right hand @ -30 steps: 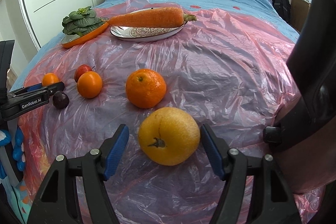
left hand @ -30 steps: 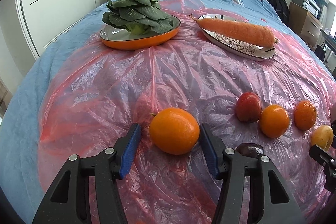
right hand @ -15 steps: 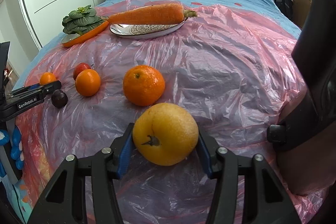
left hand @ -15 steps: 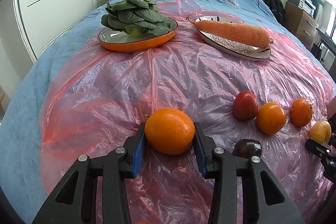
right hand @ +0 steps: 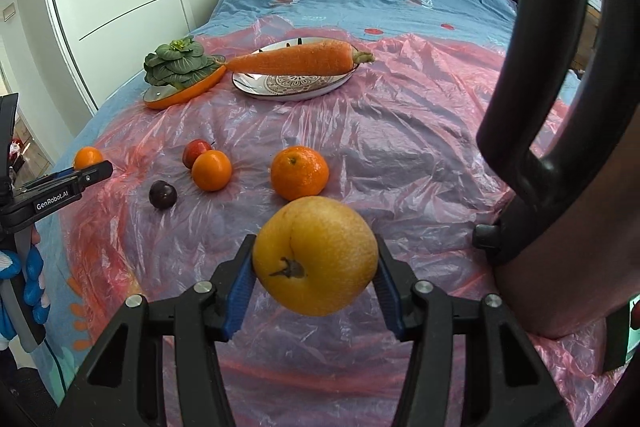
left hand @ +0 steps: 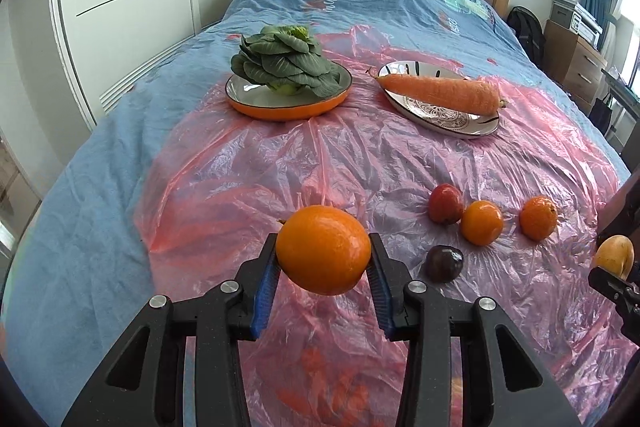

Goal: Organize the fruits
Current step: 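Carry the tangerine and pear past the kettle over the green tray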

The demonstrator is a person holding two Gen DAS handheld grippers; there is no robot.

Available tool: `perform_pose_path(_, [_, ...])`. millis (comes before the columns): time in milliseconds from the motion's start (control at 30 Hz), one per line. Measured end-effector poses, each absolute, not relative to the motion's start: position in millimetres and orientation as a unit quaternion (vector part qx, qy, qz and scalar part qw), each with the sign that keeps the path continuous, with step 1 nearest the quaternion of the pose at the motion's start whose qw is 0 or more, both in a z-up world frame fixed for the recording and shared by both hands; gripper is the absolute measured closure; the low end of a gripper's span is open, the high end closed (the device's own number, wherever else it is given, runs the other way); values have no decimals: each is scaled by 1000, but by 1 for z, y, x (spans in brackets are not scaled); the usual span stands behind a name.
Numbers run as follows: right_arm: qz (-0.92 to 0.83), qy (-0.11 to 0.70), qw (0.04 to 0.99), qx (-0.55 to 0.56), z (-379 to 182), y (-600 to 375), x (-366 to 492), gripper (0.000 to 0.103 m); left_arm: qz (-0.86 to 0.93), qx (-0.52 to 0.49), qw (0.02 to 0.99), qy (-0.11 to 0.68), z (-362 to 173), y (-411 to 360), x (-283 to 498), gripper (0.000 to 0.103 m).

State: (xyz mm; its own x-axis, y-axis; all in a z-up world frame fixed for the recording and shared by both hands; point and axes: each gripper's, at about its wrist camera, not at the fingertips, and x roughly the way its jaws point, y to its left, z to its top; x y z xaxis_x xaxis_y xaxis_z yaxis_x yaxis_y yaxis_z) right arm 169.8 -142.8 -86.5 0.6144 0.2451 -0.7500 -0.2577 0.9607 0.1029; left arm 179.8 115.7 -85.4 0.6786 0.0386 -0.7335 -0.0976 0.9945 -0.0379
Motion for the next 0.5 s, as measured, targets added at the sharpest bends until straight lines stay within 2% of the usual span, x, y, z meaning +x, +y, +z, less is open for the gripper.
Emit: perform_pose_path(500, [102, 400, 911, 18, -38, -207, 79, 33, -10, -39, 923, 383, -32, 57, 97, 67])
